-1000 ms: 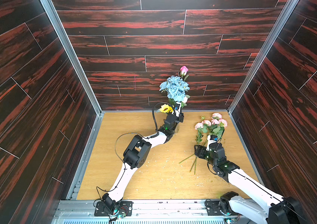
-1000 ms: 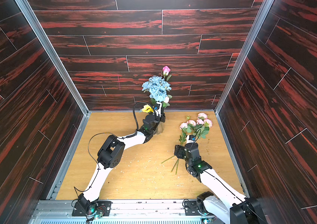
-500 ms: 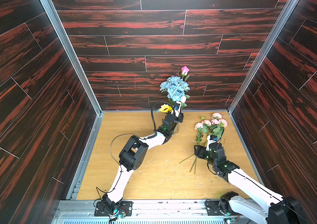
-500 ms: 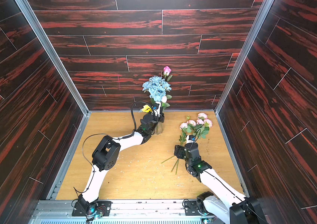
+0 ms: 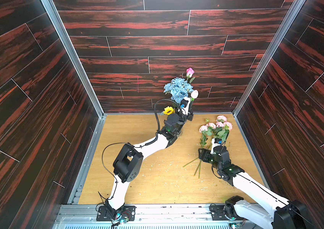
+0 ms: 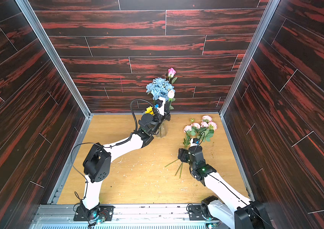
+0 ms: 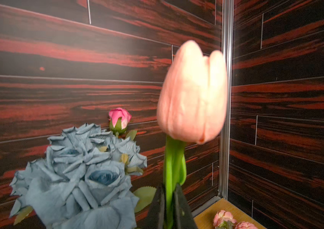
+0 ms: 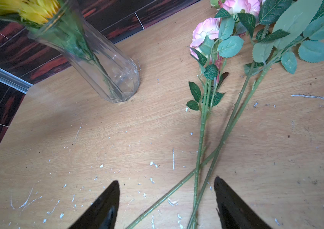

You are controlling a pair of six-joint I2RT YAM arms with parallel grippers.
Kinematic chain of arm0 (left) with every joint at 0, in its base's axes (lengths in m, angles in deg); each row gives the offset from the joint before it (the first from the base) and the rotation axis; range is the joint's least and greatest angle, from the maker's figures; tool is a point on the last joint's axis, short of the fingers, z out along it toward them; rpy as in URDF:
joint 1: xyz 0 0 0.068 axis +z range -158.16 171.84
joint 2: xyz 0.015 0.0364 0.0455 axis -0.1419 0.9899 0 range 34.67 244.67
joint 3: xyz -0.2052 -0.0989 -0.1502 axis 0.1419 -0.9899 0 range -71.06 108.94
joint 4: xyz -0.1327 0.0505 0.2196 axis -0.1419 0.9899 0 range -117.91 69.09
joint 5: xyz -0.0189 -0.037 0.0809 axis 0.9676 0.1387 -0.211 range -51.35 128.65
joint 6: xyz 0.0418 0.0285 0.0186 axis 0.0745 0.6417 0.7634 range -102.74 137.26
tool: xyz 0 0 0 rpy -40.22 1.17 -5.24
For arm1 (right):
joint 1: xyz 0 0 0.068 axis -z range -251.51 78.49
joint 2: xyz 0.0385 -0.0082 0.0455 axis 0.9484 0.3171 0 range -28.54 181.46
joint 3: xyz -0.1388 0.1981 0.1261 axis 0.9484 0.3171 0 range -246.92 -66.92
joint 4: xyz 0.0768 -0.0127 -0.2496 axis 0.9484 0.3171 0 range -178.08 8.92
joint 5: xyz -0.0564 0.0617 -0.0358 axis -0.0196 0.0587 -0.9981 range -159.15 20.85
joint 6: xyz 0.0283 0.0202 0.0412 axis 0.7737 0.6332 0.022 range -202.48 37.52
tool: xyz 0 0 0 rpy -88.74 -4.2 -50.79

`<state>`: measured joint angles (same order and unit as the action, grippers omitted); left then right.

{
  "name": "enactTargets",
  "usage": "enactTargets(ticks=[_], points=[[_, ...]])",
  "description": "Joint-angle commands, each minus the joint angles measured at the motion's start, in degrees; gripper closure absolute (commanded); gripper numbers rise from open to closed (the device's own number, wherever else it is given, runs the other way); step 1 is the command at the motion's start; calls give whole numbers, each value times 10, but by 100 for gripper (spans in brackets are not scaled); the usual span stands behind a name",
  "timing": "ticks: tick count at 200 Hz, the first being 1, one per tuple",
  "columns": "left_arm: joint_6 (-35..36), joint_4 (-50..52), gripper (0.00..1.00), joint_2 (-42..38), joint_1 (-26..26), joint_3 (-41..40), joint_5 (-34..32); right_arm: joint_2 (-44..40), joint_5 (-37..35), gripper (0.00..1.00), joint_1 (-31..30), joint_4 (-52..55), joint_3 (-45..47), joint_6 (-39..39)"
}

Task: Pick out pink flowers from the vase
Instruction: Pick up the flower from the vase.

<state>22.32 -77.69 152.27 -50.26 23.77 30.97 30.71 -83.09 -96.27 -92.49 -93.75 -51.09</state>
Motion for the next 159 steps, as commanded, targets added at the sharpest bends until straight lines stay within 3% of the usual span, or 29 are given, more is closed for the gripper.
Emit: enactTargets(ticks=[1, 38, 84, 126, 159], points=[[-15, -12, 87, -62, -2, 19, 33, -11, 1, 23, -2, -9, -5, -7], [-81, 38, 87, -148, -1, -20, 81, -48, 44, 23, -1, -53, 17, -18], [-146, 166, 86, -251, -1, -92, 193, -93, 174, 19, -1, -151, 58, -30], [-189, 198, 86, -297, -1, -181, 299, -204, 248, 15, -1, -225, 111, -38], [-213, 192, 87, -306, -1, -234, 395, -229, 288, 15, -1, -230, 112, -42]])
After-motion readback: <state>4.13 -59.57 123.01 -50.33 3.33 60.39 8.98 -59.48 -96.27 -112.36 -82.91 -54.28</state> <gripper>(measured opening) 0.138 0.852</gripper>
